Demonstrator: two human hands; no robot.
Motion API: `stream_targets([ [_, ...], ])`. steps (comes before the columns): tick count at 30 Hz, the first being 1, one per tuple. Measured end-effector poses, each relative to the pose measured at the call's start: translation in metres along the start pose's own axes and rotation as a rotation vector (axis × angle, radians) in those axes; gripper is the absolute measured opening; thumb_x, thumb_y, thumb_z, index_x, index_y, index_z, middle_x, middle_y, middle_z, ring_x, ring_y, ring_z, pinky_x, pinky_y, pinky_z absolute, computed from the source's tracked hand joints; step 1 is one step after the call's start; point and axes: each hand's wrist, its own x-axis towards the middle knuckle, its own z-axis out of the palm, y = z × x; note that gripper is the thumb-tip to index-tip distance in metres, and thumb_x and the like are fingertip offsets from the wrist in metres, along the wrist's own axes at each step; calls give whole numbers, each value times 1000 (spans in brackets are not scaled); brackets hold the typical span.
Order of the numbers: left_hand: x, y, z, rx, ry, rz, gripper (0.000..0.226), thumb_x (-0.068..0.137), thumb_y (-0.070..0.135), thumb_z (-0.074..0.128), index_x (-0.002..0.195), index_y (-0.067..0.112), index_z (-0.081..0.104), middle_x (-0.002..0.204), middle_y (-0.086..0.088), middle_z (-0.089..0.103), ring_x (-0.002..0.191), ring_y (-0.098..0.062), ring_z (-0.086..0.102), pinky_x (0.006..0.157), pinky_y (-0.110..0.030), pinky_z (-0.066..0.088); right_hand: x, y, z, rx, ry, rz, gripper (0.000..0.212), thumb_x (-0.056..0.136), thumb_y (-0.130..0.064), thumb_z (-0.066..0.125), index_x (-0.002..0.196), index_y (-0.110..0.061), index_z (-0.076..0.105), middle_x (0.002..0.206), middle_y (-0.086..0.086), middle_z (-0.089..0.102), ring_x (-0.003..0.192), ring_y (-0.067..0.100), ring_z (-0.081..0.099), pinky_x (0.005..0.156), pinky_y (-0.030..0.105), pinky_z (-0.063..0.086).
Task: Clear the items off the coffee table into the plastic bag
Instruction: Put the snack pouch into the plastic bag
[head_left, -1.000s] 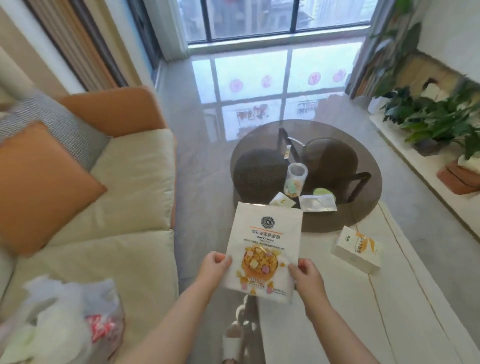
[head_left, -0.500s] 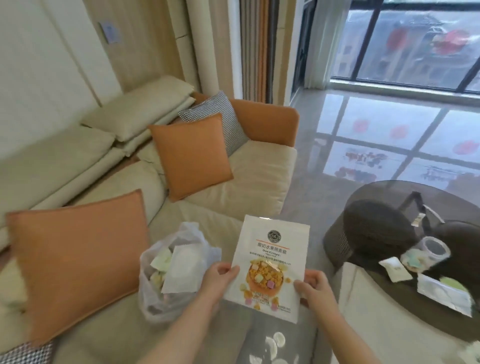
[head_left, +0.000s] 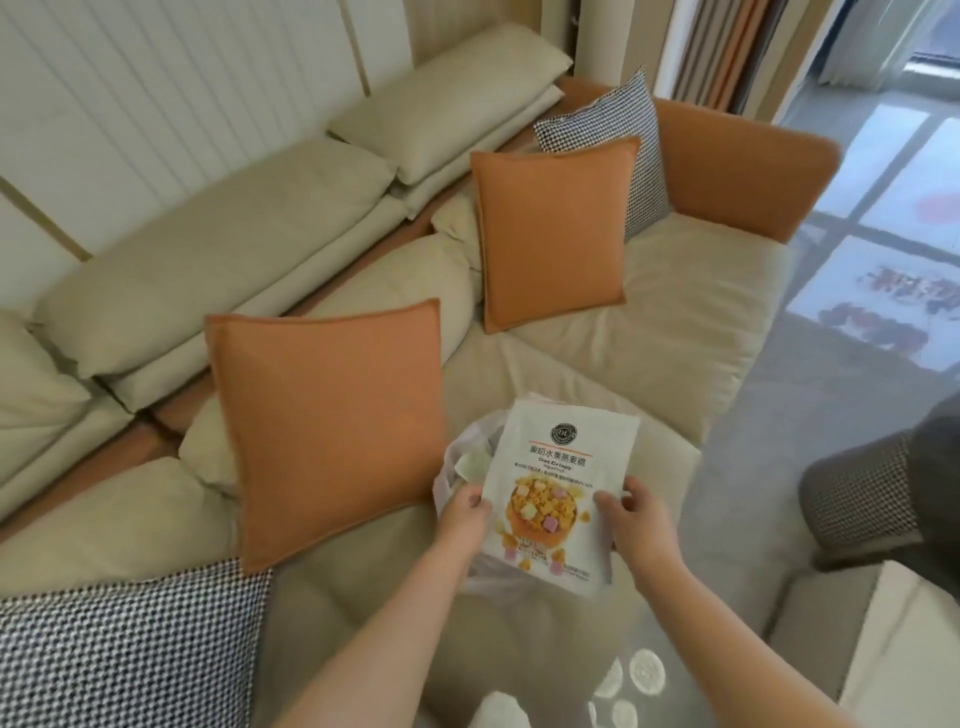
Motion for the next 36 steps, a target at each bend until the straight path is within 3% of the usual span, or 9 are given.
stream_targets([
  [3, 26, -18, -10, 267, 58, -54, 33, 97, 15, 40, 116, 28, 64, 142, -6, 43, 125, -26, 45, 106, -37, 41, 13, 0, 29, -60, 32, -9, 10, 94, -14, 50, 95, -21, 56, 83, 0, 66, 74, 19, 65, 70, 37, 55],
  [5, 34, -22, -15, 385, 70, -82, 39, 100, 15, 37, 130, 31, 56, 158, -7, 15, 145, -29, 15, 115, -38, 24, 21, 2, 46, -81, 39, -9, 10, 94, -14, 50, 95, -22, 56, 81, -1, 64, 75, 21, 64, 71, 36, 54],
  [8, 59, -33, -19, 463, -5, -92, 42, 102, 18, 35, 142, 28, 41, 161, -7, -4, 148, -30, -1, 117, -41, 18, 37, 7, 67, -134, 30, -1, 8, 95, -15, 49, 94, -19, 56, 83, 1, 64, 78, 24, 62, 73, 36, 53],
  [15, 88, -47, -27, 495, -36, -87, 42, 100, 12, 37, 141, 11, 42, 150, -10, 33, 137, -29, 29, 111, -37, 28, 66, 13, 90, -80, -22, 101, 13, 96, -15, 47, 91, -24, 54, 93, 3, 66, 88, 26, 65, 83, 46, 55],
  [19, 81, -42, -29, 425, -53, -23, 46, 100, 6, 35, 146, 9, 35, 152, -5, 27, 137, -22, 33, 112, -31, 28, 74, 16, 98, -97, -211, 169, 43, 95, -4, 42, 135, -19, 38, 134, 13, 49, 123, 33, 49, 100, 54, 45],
  [22, 76, -37, -29, 420, -50, 15, 47, 98, 4, 36, 145, 9, 35, 151, -6, 28, 136, -21, 35, 111, -30, 29, 73, 16, 95, -224, -273, 171, 57, 95, -5, 42, 148, -18, 24, 146, 8, 36, 133, 28, 40, 110, 46, 37],
  [29, 63, -19, -13, 548, 40, 12, 36, 97, 8, 45, 131, 2, 50, 140, -12, 40, 124, -26, 46, 103, -31, 38, 62, 9, 57, -266, -305, 127, 50, 92, -12, 56, 140, -14, 39, 134, 8, 49, 119, 21, 51, 94, 30, 45],
  [34, 43, 11, 21, 766, 142, 70, 38, 95, 21, 47, 132, 17, 51, 139, -6, 40, 126, -27, 39, 103, -35, 39, 56, 13, 3, -305, -237, 86, 48, 91, -14, 56, 137, -12, 43, 131, 8, 52, 115, 23, 56, 74, 20, 47],
  [36, 33, 27, 43, 790, 98, 117, 40, 93, 23, 47, 133, 19, 50, 140, -4, 40, 126, -26, 41, 103, -36, 41, 52, 18, -26, -300, -217, 78, 50, 91, -16, 58, 137, -11, 42, 132, 9, 51, 117, 22, 54, 84, 22, 43],
])
